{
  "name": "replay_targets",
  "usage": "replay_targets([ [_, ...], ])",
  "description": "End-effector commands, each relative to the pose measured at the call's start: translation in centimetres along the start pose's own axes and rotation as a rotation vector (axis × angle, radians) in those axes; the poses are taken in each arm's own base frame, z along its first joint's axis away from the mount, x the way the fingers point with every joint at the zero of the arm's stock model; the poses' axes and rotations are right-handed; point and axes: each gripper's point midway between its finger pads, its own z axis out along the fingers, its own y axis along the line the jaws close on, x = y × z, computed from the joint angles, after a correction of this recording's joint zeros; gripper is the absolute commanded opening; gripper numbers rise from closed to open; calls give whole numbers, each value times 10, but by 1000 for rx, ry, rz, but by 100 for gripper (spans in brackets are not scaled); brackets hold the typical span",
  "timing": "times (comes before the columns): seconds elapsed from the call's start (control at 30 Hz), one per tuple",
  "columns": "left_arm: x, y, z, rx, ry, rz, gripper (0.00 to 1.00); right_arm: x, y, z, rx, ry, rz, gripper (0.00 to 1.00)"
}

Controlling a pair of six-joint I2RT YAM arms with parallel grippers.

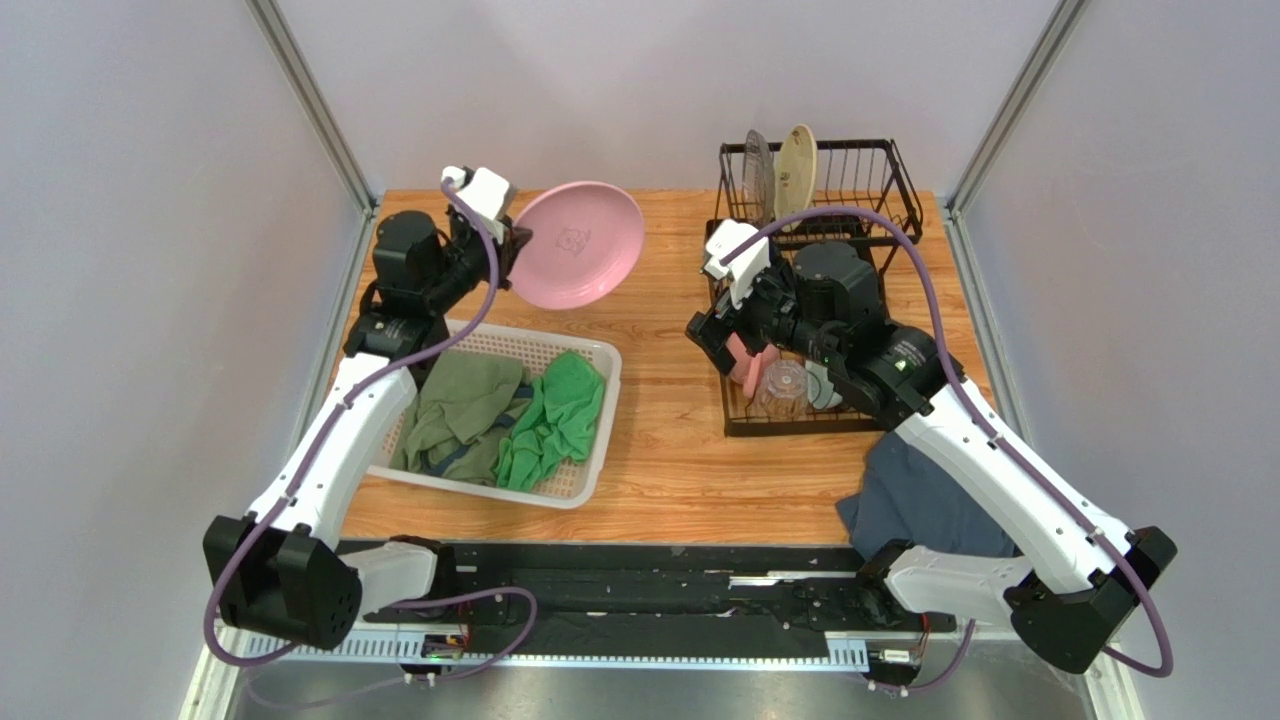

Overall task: Unload the mixed dishes from the dish rack
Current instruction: Place the plate at the center of the board.

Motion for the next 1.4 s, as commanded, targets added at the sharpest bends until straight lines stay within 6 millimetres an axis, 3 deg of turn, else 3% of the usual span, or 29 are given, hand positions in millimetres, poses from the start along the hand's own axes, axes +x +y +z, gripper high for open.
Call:
replay_targets([
  [0.0,-35,47,7,-145,-86,-109,0,-14,-17,-9,82,-54,-21,94],
  [0.23,-13,119,31,-278,-28,-320,0,-11,-26,-12,125,-43,-17,94],
  [0.4,25,171,48,-329,46,-536,0,-4,-31,-14,142,-33,-11,94],
  [0.6,80,212,63,-335,120,-725,0,2,-36,-11,152,-19,-5,94],
  [0.87,144,237,79,-328,204,-890,0,11,-39,-4,151,10,0,94],
  [1.0,168,242,78,-324,233,-957,0,14,-39,-3,146,19,3,94],
  [1.23,232,252,74,-363,319,-1076,0,19,-37,-2,136,37,5,94],
  [1.37,250,257,69,-382,326,-1104,0,18,-39,-5,140,30,3,94],
])
